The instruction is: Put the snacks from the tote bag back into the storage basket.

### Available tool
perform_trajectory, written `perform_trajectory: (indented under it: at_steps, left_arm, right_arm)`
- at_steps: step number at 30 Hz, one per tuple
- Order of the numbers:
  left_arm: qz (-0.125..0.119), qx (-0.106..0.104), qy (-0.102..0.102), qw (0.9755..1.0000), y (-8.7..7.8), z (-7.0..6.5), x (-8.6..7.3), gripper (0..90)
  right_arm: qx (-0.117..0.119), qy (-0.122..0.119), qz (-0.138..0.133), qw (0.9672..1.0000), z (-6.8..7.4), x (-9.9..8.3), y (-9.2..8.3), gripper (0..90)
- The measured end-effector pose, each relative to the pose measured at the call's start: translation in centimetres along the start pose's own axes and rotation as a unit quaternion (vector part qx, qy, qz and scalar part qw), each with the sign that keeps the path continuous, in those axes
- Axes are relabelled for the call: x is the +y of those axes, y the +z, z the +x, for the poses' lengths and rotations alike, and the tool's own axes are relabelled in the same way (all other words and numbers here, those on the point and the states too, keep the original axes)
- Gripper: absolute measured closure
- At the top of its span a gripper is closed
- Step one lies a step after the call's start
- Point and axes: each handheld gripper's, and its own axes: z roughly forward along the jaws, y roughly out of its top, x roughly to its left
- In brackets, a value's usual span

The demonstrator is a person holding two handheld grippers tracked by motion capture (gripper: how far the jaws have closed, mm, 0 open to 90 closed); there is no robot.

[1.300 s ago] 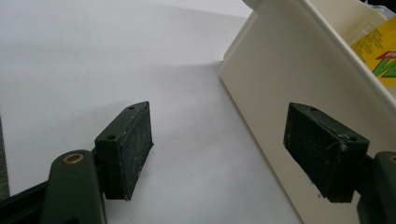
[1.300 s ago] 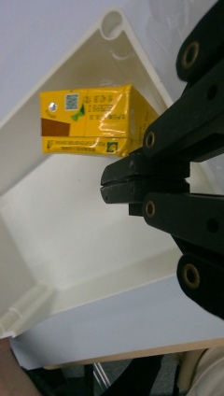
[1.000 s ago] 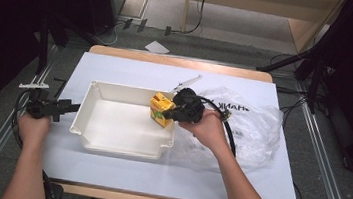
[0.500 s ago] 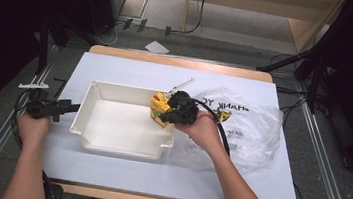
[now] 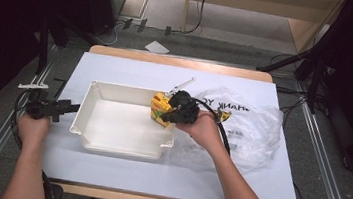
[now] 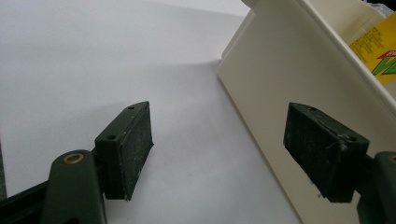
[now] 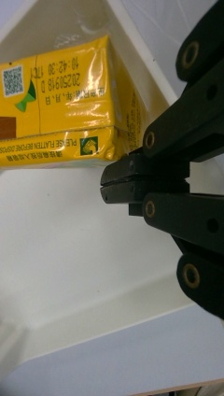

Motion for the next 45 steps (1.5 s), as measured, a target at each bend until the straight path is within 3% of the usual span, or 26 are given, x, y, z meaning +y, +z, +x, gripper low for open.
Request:
perform_trajectory:
  at_steps: [33, 40, 45]
  left_arm:
    - [0.002, 0.000, 0.000, 1.0000, 0.1, -0.1, 0.1, 24.9]
    - [0.004, -0.001, 0.002, 1.0000, 0.2, 0.0, 0.1, 24.9]
    - [0.002, -0.003, 0.000, 1.0000, 0.2, -0.1, 0.1, 24.9]
  right_arm:
    - [-0.006, 0.032, -0.011, 0.9994, -1.8, -0.5, -0.6, 90.0]
    - [-0.007, 0.028, -0.012, 0.9995, -1.9, -0.5, -0.7, 90.0]
    - [-0.001, 0.020, -0.006, 0.9998, -1.7, -0.5, -0.9, 82.1]
